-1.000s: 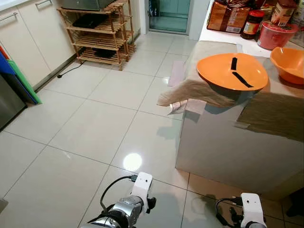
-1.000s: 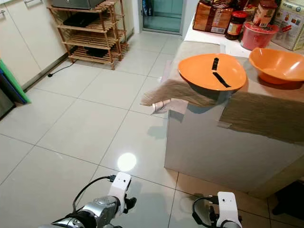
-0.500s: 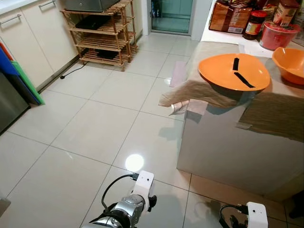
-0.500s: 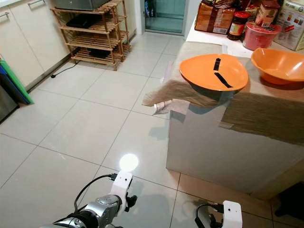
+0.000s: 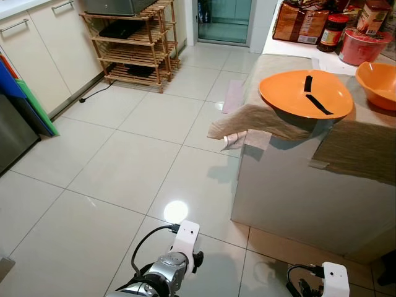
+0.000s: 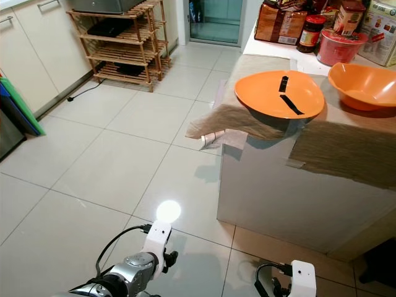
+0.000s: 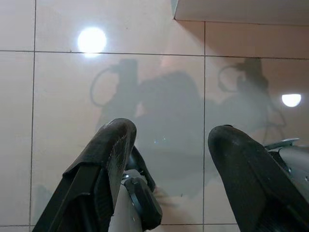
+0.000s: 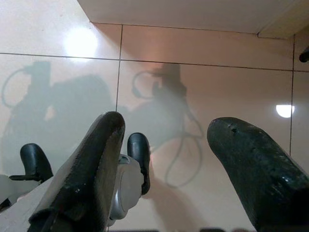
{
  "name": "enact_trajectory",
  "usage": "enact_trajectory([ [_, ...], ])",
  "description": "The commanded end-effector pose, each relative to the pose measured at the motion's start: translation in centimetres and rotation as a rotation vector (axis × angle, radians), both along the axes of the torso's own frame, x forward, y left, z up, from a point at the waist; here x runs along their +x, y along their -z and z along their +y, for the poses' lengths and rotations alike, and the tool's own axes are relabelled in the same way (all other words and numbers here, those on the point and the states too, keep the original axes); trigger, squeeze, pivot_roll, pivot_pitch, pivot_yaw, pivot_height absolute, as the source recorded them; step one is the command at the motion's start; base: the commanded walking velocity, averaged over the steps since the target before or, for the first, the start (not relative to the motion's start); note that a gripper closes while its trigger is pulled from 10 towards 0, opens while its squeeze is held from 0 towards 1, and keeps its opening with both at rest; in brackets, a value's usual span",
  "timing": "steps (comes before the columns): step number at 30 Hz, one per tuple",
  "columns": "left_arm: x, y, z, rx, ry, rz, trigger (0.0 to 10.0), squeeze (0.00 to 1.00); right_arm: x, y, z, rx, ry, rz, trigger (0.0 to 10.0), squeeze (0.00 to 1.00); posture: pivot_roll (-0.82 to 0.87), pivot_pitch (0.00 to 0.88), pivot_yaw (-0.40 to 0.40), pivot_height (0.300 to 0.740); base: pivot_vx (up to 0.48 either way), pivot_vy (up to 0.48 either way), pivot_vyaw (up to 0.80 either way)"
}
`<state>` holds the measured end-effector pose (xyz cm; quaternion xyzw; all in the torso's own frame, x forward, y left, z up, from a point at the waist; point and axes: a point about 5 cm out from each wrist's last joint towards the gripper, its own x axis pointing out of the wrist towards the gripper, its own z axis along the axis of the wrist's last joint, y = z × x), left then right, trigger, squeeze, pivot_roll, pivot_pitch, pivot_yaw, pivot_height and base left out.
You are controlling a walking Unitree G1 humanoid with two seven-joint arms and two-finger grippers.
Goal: Setting the table
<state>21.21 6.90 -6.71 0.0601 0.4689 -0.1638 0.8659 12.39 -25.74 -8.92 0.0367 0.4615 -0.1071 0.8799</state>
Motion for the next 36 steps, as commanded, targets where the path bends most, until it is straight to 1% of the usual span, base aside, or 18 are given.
enact_trajectory([
  [1, 0.26, -0.12, 0.14, 0.039, 0.036, -0.019, 10.0, 0.00, -0.03, 0.02, 0.08, -0.005, -0.004, -0.002, 10.0, 0.00, -0.09, 0.000, 0.050, 0.740, 0.000, 0.000, 0.00],
  [3, 0.26, -0.12, 0.13, 0.045, 0.043, -0.020, 10.0, 0.00, 0.06, 0.00, 0.09, -0.001, 0.002, -0.004, 10.0, 0.00, -0.10, 0.000, 0.049, 0.740, 0.000, 0.000, 0.00],
  [6, 0.13, -0.09, -0.04, 0.013, 0.018, -0.011, 10.0, 0.00, 0.08, -0.03, -0.03, 0.003, 0.000, -0.002, 10.0, 0.00, -0.10, 0.000, 0.046, 0.740, 0.000, 0.000, 0.00],
  [10, 0.13, -0.10, -0.12, 0.006, 0.009, -0.012, 10.0, 0.00, 0.01, -0.02, -0.09, 0.002, 0.002, 0.003, 10.0, 0.00, -0.10, 0.000, 0.043, 0.740, 0.000, 0.000, 0.00],
  [19, 0.22, -0.17, -0.23, 0.014, 0.030, -0.011, 10.0, 0.00, 0.21, -0.07, -0.15, 0.001, 0.000, 0.009, 10.0, 0.00, -0.09, 0.000, 0.038, 0.740, 0.000, 0.000, 0.00],
  [25, 0.20, -0.17, -0.26, -0.002, 0.024, -0.005, 10.0, 0.00, 0.69, -0.28, -0.29, -0.006, -0.011, -0.003, 10.0, 0.00, -0.08, 0.000, 0.033, 0.740, 0.000, 0.000, 0.00],
  [28, 0.21, -0.18, -0.25, -0.002, 0.024, -0.008, 10.0, 0.00, 0.63, -0.25, -0.32, -0.005, 0.004, -0.001, 10.0, 0.00, -0.08, 0.000, 0.032, 0.740, 0.000, 0.000, 0.00],
  [36, 0.32, -0.22, -0.14, 0.002, 0.025, -0.011, 10.0, 0.00, 0.63, -0.23, -0.25, -0.010, 0.000, 0.000, 10.0, 0.00, -0.09, 0.000, 0.038, 0.740, 0.000, 0.000, 0.00],
])
